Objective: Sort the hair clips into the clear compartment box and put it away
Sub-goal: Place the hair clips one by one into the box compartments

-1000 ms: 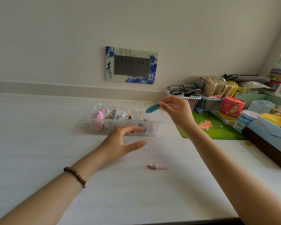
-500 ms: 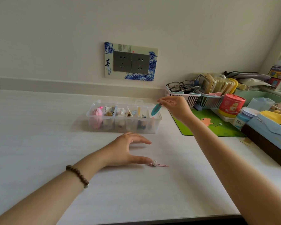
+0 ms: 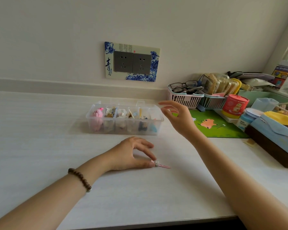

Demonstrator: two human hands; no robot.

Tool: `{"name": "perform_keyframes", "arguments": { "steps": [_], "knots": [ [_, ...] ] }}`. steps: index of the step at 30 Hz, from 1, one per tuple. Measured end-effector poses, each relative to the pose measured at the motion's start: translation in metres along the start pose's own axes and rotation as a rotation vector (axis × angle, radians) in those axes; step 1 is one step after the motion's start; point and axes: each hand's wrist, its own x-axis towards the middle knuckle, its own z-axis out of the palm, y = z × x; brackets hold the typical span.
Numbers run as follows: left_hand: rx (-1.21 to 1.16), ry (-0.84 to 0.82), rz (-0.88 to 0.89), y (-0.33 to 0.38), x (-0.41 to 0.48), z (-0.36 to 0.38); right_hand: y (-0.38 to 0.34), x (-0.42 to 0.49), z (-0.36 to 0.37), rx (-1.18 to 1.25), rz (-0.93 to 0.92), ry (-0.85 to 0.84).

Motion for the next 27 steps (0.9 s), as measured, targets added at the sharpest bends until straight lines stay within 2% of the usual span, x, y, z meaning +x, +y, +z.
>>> {"name": "perform_keyframes", "arguments": {
  "steps": [4, 9, 12, 21, 24, 27],
  "knots": [
    [-0.08, 0.089, -0.032, -0.003, 0.0, -0.001, -0.009, -0.023, -0.001, 0.161, 0.013, 0.011],
    [-0.24, 0.487, -0.02, -0.002, -0.002, -0.013, -0.014, -0.034, 0.008, 0.217, 0.105, -0.213],
    [-0.244, 0.622, 0.016, -0.004, -0.001, -0.018, -0.016, -0.038, 0.014, 0.274, 0.156, -0.283],
    [-0.139, 0.647, 0.116, 0.0, 0.003, -0.015, -0.027, -0.036, 0.012, 0.62, 0.272, -0.232],
    [0.088, 0.639, 0.138, -0.005, 0.004, -0.019, -0.029, -0.02, 0.002, 0.67, 0.255, -0.136],
    [0.402, 0.609, 0.04, -0.018, 0.008, -0.026, -0.023, 0.008, -0.011, 0.448, 0.205, 0.054]
  ]
}}
